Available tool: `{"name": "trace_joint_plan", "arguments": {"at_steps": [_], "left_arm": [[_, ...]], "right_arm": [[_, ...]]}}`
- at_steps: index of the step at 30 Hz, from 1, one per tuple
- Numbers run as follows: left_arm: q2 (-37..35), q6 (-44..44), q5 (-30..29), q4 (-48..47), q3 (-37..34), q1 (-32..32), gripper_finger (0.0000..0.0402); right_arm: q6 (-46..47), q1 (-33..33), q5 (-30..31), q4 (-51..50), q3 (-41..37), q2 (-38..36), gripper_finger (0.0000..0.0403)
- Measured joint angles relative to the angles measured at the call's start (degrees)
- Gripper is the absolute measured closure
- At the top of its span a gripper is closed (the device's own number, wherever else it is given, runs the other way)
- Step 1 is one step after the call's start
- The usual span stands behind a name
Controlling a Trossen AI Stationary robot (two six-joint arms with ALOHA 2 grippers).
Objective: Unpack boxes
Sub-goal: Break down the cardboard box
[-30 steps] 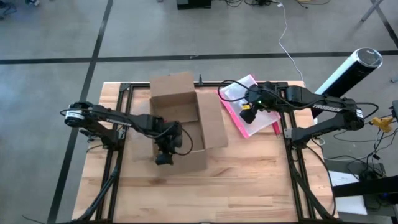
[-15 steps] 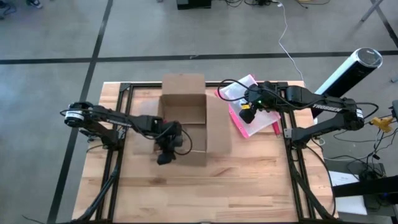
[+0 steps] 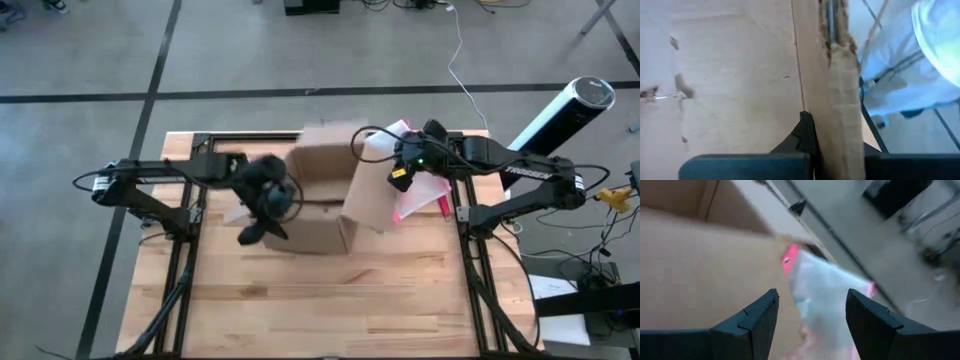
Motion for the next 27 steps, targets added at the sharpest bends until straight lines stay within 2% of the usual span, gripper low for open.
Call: {"name": "trace_joint_plan", "arguments": {"at_steps": [3,7,11,15,18,23,25,27], "left_arm": [[-0.98,-1.27,4.22,-2.17,3.76,4.0,0.0401],[-3.2,-6.6,15.66,1.83,7.02,8.86,0.0401],[-4.95,-14.01,27.09,11.55,7.39,11.89,0.0401],[-5.51,-21.66,34.36,22.95,5.7,12.43,0.0401],[-5.34,-29.16,37.59,32.58,3.04,12.72,0.0401],[-4.94,-41.61,38.94,49.76,-3.53,12.71,0.0401],[-4.94,-46.38,38.93,56.89,-6.58,12.73,0.0401],[-4.94,-50.6,38.06,63.17,-9.58,12.73,0.0401]], "right_arm": [[-2.65,-0.37,1.68,0.12,1.82,-0.04,0.0199],[-3.78,-0.74,3.21,-0.01,3.95,-0.29,0.0199],[-3.24,-0.72,6.22,0.19,7.72,-1.19,0.0199],[-4.04,-0.74,6.35,3.93,11.86,-3.08,0.0199],[-5.98,-0.74,6.37,7.57,13.75,-4.69,0.0199],[-6.2,-0.74,6.01,9.31,14.5,-7.64,0.0199],[-5.25,-0.74,2.67,9.32,14.5,-8.64,0.0199],[-4.0,-0.74,-3.88,10.0,14.5,-9.25,0.0199]]}}
